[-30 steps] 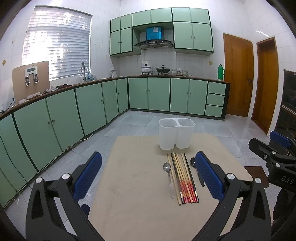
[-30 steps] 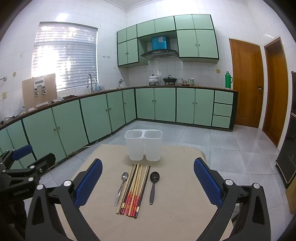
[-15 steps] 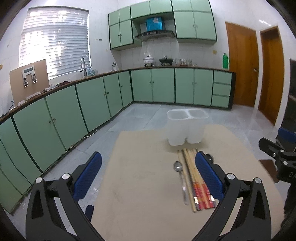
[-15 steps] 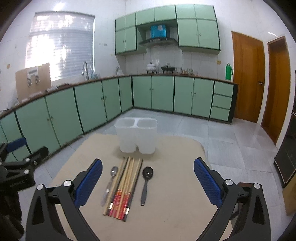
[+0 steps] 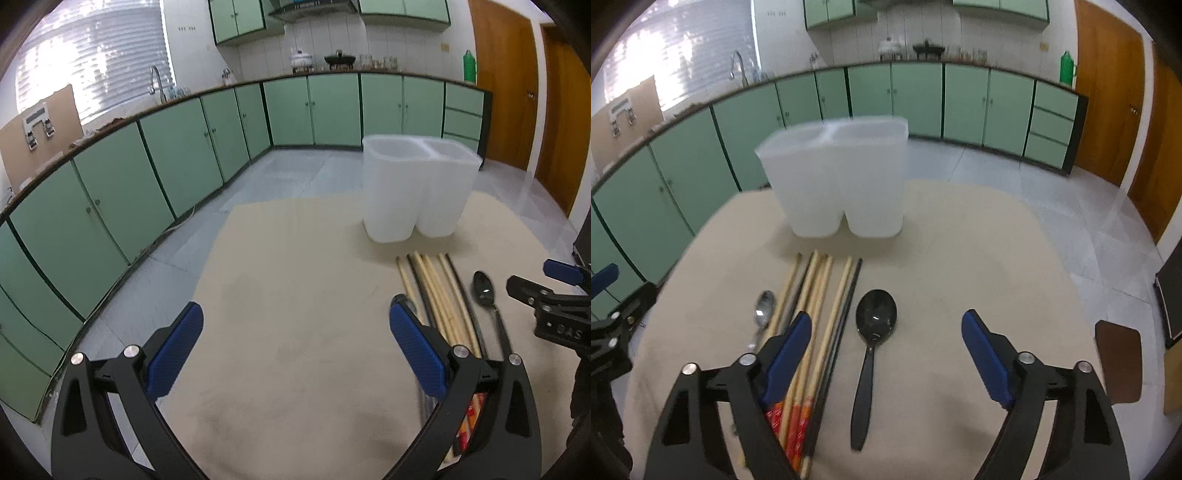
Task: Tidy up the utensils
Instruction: 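Move left tool toward silver spoon while right tool approaches black plastic spoon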
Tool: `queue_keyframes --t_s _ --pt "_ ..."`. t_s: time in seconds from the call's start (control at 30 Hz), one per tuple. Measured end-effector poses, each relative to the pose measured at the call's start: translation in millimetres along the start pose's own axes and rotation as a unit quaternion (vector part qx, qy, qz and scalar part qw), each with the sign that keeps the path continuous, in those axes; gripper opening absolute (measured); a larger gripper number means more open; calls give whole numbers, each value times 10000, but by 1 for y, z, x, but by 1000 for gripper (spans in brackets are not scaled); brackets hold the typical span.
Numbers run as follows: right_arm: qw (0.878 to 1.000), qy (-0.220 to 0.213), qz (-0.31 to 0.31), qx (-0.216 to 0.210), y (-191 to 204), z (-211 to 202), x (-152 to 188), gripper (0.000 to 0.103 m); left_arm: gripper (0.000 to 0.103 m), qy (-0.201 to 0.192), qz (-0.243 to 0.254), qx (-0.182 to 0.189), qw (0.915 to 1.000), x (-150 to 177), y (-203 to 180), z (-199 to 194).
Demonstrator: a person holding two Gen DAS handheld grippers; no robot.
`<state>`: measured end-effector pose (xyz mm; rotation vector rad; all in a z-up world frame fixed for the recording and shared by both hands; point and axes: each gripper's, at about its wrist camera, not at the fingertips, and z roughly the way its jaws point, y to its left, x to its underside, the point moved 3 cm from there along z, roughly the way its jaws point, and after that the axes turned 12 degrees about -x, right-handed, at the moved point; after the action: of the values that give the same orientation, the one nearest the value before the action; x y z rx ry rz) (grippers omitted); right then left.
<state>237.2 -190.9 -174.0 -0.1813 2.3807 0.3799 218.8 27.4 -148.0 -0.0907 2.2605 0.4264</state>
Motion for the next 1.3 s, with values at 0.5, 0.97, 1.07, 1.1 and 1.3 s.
queue_keyframes --t_s 0.5,0.97,1.07,1.1,1.3 --pt "9983 477 322 7 -18 49 1 55 98 323 158 157 9992 11 -20 31" --pt "9989 433 147 61 -16 53 3 35 98 616 485 591 9952 17 -68 44" --pt "9989 424 211 2 -17 53 1 35 98 782 537 590 9937 23 -74 53" --pt "9989 421 227 -20 -18 53 0 35 98 823 542 581 9934 24 -75 56" --pt "9989 399 236 -53 -21 56 -7 35 98 961 610 601 9917 30 -82 66"
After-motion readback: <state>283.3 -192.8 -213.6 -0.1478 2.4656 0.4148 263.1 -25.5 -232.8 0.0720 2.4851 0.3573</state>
